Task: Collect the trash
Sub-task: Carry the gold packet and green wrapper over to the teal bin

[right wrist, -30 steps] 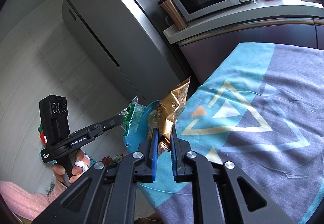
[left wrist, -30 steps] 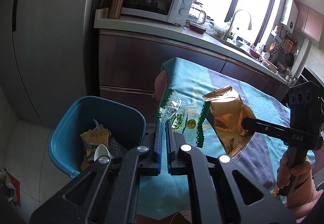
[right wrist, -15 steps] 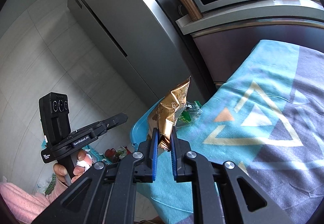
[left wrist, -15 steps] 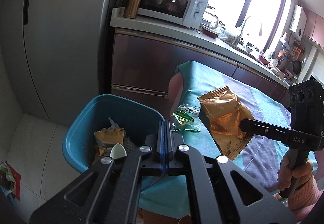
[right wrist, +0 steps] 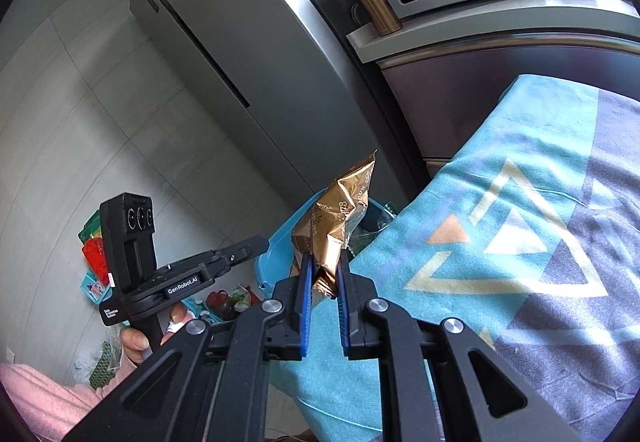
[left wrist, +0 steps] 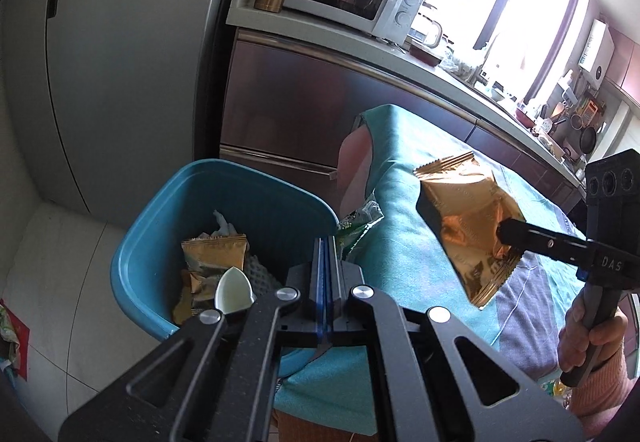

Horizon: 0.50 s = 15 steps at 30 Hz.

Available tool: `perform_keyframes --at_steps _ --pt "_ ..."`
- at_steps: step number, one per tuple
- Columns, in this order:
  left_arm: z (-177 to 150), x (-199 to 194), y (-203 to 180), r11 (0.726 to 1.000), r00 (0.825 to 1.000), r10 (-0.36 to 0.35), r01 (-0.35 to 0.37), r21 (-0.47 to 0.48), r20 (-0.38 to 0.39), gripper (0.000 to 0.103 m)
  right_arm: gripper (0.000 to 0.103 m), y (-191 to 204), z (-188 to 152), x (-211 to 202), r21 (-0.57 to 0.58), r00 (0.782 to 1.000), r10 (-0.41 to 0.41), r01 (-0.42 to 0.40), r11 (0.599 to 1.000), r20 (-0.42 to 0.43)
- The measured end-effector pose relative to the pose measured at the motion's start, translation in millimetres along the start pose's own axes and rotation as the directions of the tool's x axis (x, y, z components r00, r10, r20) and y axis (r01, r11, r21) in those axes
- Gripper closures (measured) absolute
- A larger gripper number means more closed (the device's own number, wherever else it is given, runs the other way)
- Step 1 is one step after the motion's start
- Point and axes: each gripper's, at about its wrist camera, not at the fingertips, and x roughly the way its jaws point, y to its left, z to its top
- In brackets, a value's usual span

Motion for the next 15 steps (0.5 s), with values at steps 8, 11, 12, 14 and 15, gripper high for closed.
perform_keyframes --at_steps 8,11,12,14,15 --pt "-2 24 -11 0.993 0.995 -0.092 0.093 0.073 -0.027 0.082 0.093 -3 -1 -13 0.010 1.000 -0.018 0.018 1.000 0.023" --pt "-1 40 -17 0.989 0.994 -0.096 0.100 0.108 -0.043 0.077 0.093 -4 -2 -17 0.018 0.999 -0.024 0.023 1.000 0.032" --pt "0 44 -19 0.988 0.994 -0.093 0.098 0.115 -0.050 0.076 0.093 -5 -2 -19 0.019 0.999 -0.029 0.028 0.999 0.034" --pt "0 53 -23 0.984 0.993 -0.096 0.104 0.147 -0.063 0.075 0.093 -7 -3 -20 0.024 0.999 -0.031 0.030 0.999 0.035" --pt "1 57 -25 0.983 0.994 -0.085 0.095 0.159 -0.065 0.075 0.093 -7 -2 -21 0.024 0.999 -0.034 0.033 0.999 0.036"
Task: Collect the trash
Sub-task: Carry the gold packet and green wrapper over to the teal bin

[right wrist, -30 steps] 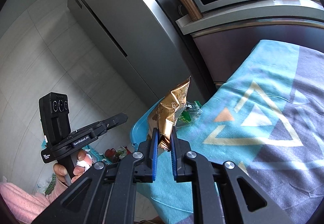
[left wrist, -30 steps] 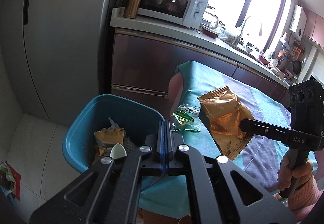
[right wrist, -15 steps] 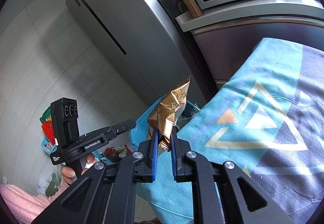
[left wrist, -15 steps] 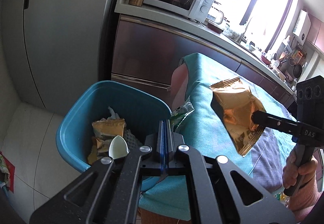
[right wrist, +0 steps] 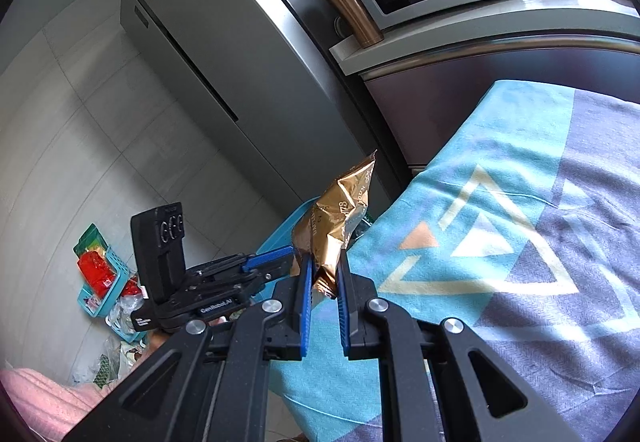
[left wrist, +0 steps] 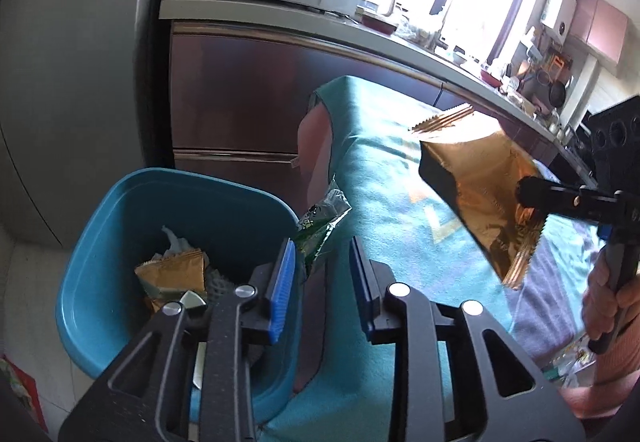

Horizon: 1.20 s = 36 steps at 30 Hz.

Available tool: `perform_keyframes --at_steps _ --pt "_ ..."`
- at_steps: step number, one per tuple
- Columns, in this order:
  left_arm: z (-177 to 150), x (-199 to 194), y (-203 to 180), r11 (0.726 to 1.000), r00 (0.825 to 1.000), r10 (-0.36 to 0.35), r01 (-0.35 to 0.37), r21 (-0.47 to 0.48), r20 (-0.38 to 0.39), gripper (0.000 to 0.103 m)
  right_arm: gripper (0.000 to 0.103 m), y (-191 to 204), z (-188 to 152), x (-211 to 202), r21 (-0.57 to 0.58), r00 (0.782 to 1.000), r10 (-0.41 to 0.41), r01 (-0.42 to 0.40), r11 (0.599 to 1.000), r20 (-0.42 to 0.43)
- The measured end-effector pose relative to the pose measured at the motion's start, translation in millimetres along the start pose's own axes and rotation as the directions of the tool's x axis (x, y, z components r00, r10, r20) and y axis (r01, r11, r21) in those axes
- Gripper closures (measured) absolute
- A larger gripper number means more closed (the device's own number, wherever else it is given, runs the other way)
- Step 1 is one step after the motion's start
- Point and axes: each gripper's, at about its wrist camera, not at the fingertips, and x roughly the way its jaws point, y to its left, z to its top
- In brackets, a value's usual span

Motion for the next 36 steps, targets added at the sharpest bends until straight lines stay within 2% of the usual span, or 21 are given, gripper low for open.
perform_keyframes --at_steps 8,19,23,29,34,36 --pt "0 18 0 0.998 0.999 -0.023 0.025 0.053 -0.033 0.073 0.093 -8 16 14 0.006 1.000 -0.015 0.015 1.000 -0.015" --pt "5 33 4 0.995 0.998 -0.028 0.033 0.096 -0.053 0.073 0.093 -13 64 65 -0.057 0.991 -0.136 0.135 0.989 -0.018" --pt "4 36 2 0.993 0.998 -0.028 0.034 0.112 -0.057 0.073 0.093 -16 74 87 -0.078 0.976 -0.215 0.213 0.974 -0.021" --pt "4 39 2 0.992 0.997 -0.035 0.043 0.119 -0.067 0.074 0.093 -8 78 118 -0.187 0.934 -0.351 0.334 0.924 -0.063" --pt "5 44 4 0.992 0.996 -0.049 0.057 0.112 -0.073 0.074 0.093 -6 71 131 -0.242 0.919 -0.380 0.346 0.906 -0.109" --pt "7 45 5 0.992 0.995 -0.060 0.068 0.109 -0.073 0.079 0.093 -6 67 131 -0.244 0.920 -0.372 0.335 0.910 -0.123"
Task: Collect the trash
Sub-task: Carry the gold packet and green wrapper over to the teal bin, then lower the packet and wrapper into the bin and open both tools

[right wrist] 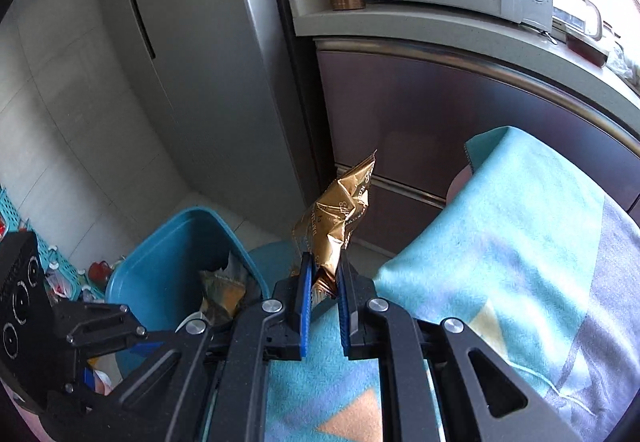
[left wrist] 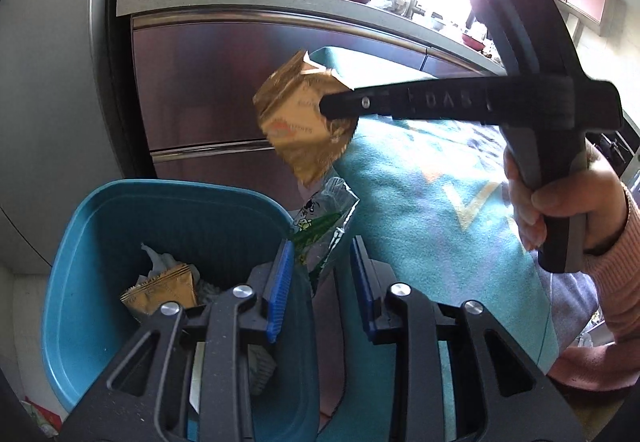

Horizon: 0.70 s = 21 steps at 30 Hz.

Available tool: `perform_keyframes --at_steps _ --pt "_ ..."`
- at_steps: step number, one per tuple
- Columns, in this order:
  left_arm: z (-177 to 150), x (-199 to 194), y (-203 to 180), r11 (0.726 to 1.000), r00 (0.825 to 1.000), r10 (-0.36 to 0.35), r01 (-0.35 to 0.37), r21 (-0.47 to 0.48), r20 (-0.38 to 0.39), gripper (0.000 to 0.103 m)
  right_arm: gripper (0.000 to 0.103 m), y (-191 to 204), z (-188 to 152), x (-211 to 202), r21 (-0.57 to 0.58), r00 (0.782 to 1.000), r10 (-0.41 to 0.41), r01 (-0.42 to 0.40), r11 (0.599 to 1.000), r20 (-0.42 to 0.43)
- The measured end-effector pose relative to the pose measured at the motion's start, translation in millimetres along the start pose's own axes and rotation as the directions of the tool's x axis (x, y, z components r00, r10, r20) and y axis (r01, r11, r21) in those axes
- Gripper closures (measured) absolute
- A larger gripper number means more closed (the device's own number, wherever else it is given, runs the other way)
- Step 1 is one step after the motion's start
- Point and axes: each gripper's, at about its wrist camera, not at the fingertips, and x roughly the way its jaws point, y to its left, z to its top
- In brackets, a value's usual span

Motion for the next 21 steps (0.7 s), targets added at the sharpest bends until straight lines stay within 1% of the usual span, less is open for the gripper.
perform_keyframes --at_steps 4,5,6,9,12,17,21 --pt "1 1 -2 1.000 1.000 0.010 -0.010 0.002 0.001 0.084 0.093 -3 -4 -3 0.029 0.999 0.033 -0.032 0.999 -0.006" --pt "1 0 -3 1.000 1.000 0.013 -0.013 0.002 0.006 0.086 0.093 -6 -5 -4 0.044 0.999 0.051 -0.051 0.998 -0.003" --pt "1 -1 -4 1.000 1.000 0.010 -0.010 0.004 0.010 0.090 0.093 -8 -6 -5 0.056 0.998 0.062 -0.062 0.996 0.001" --pt "1 -8 -8 1.000 0.999 0.012 -0.012 0.002 0.030 0.094 0.093 -9 -9 -11 0.071 0.996 0.081 -0.083 0.994 0.029" --pt "1 -21 -11 1.000 0.998 0.023 -0.024 0.004 0.064 0.096 0.093 -6 -11 -19 0.072 0.993 0.099 -0.103 0.992 0.061" --pt "-1 -50 -12 0.998 0.991 0.060 -0.058 -0.019 0.124 0.096 0.093 1 -12 -34 0.073 0.985 0.134 -0.142 0.987 0.112" --pt "-5 -70 -8 0.995 0.985 0.095 -0.089 -0.050 0.147 0.096 0.093 8 -14 -45 0.057 0.979 0.152 -0.161 0.985 0.138"
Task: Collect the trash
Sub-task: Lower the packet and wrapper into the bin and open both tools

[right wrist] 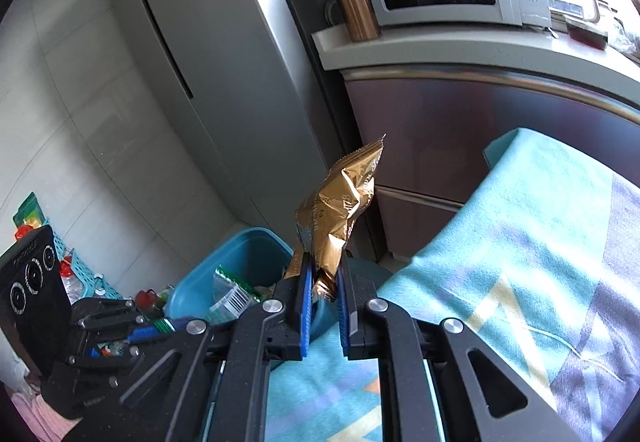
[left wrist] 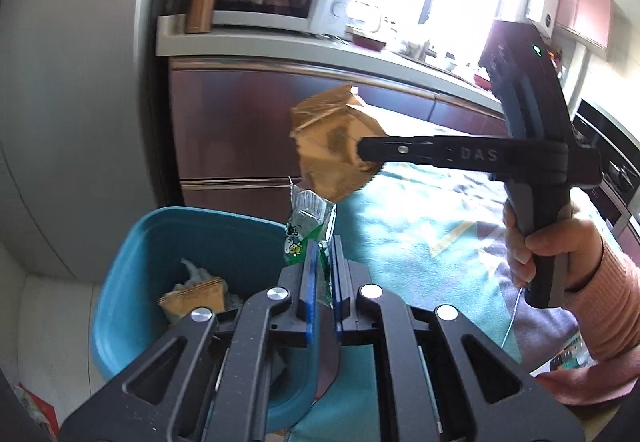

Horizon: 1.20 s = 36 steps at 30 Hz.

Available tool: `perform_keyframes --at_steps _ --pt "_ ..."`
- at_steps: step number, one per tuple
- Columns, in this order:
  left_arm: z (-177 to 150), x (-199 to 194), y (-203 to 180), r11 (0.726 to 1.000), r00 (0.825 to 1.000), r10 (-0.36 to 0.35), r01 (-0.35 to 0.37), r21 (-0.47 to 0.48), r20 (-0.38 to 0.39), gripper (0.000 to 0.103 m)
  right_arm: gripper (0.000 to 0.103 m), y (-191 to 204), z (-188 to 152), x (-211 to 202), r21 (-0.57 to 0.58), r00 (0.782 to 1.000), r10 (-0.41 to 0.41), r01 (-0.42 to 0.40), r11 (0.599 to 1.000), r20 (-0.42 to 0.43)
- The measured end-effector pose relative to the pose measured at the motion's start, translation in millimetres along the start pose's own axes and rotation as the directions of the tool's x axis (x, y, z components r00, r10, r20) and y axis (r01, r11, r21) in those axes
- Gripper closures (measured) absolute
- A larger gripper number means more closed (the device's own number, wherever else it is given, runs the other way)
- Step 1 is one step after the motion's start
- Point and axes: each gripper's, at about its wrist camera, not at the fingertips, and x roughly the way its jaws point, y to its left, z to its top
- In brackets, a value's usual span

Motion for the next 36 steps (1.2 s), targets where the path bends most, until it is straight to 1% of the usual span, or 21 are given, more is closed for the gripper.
perform_keyframes --at_steps 4,6,7,9,18,30,32,36 --pt "-2 -12 6 0.998 0.998 0.057 -0.056 -0.028 0.003 0.096 0.093 7 -2 -3 -0.010 1.000 0.023 -0.023 1.000 -0.003" --pt "-4 -18 6 0.995 0.995 0.097 -0.097 -0.025 0.004 0.096 0.093 12 -3 -2 -0.017 0.999 0.034 -0.034 0.999 -0.008" --pt "-4 -19 8 0.994 0.994 0.106 -0.106 -0.027 0.003 0.096 0.093 15 -4 -3 -0.021 0.999 0.040 -0.040 0.999 -0.010" --pt "-6 -23 11 0.994 0.994 0.105 -0.105 -0.038 0.002 0.096 0.093 21 -6 -4 -0.031 0.999 0.053 -0.054 0.998 -0.012" --pt "-11 -36 24 0.986 0.988 0.155 -0.155 -0.064 0.002 0.096 0.093 40 -12 -2 -0.073 0.994 0.096 -0.099 0.992 -0.045" --pt "-15 -38 30 0.977 0.980 0.198 -0.198 -0.075 -0.006 0.096 0.093 57 -29 9 -0.097 0.989 0.114 -0.124 0.988 -0.096" --pt "-14 -36 30 0.973 0.976 0.217 -0.217 -0.073 -0.009 0.096 0.093 58 -31 11 -0.097 0.987 0.118 -0.128 0.987 -0.109" --pt "-15 -32 31 0.970 0.973 0.229 -0.230 -0.079 -0.020 0.095 0.093 61 -33 20 -0.105 0.984 0.117 -0.132 0.986 -0.138"
